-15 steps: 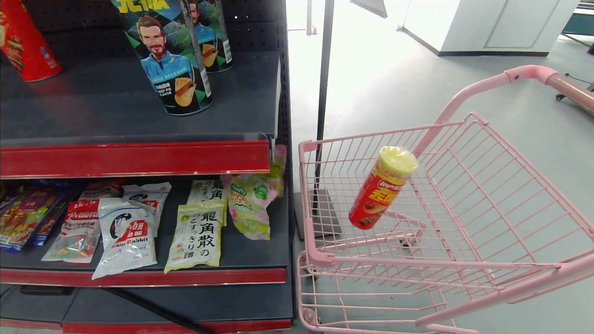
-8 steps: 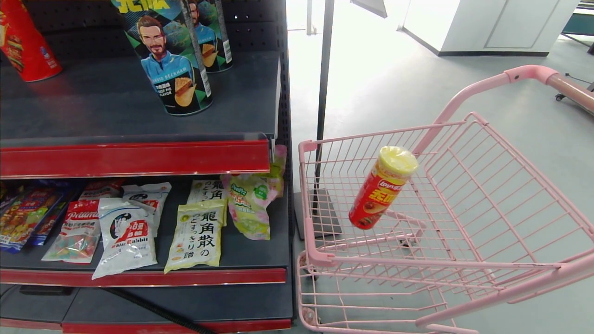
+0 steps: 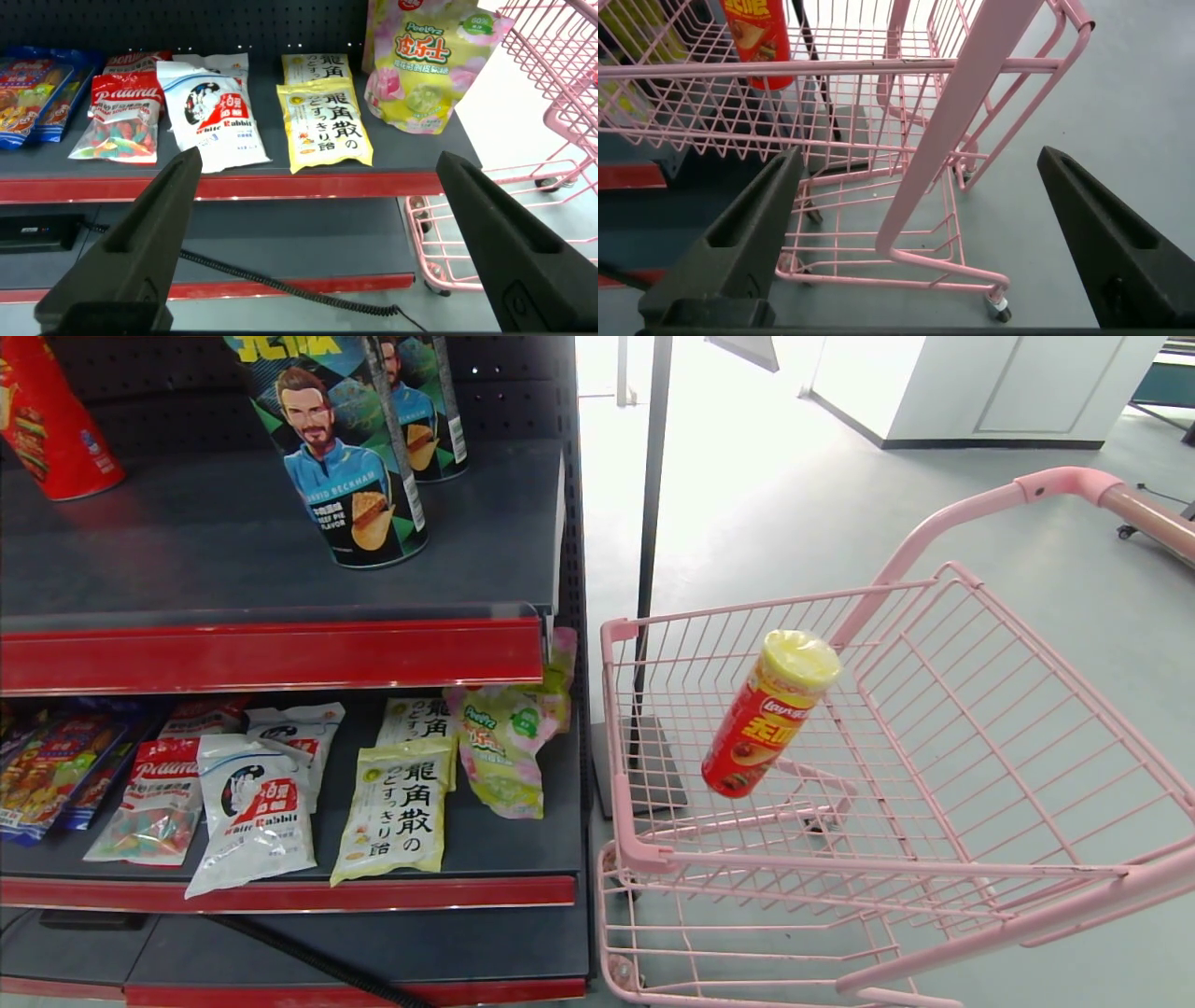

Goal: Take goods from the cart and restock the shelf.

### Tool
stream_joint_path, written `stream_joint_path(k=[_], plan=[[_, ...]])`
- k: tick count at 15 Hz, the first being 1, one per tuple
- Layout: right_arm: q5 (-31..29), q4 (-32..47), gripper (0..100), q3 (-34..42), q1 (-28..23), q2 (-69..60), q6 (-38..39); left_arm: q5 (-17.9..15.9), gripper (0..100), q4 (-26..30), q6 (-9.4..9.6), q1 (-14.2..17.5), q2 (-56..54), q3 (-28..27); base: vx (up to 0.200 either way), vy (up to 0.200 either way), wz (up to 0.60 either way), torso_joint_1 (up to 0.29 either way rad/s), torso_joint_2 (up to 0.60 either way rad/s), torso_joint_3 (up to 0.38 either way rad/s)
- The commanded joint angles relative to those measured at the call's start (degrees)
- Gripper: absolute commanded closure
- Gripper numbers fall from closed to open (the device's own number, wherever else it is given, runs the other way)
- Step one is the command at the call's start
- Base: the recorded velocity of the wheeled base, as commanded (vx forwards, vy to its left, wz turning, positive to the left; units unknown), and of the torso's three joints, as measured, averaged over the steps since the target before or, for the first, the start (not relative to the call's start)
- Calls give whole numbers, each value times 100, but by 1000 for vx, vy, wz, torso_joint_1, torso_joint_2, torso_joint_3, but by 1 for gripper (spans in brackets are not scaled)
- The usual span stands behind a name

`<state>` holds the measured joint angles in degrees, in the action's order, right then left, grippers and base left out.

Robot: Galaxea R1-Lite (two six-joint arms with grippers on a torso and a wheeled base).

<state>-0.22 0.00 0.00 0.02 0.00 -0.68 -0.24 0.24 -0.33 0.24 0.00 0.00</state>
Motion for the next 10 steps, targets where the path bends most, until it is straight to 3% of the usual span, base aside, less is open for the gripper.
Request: stream_joint_path(k=[1, 6, 7, 8, 10], plan=[[-4, 0, 0, 0, -2, 9, 7, -2, 0, 2, -2, 2, 9, 0, 0, 0, 0, 0, 0, 0], [110, -18, 0, 0, 121, 264, -99, -2, 0, 2, -2, 2, 9, 0, 0, 0, 0, 0, 0, 0], [374, -202, 0, -1055, 147, 457, -283, -2, 0, 2, -11, 2, 9, 0, 0, 0, 0, 0, 0, 0], [470, -123, 0, -2285, 147, 1696, -310, -2, 0, 2, -2, 2, 9, 0, 0, 0, 0, 0, 0, 0], [540, -281, 0, -3665, 305, 3032, -204, -2, 0, 2, -2, 2, 9, 0, 0, 0, 0, 0, 0, 0]])
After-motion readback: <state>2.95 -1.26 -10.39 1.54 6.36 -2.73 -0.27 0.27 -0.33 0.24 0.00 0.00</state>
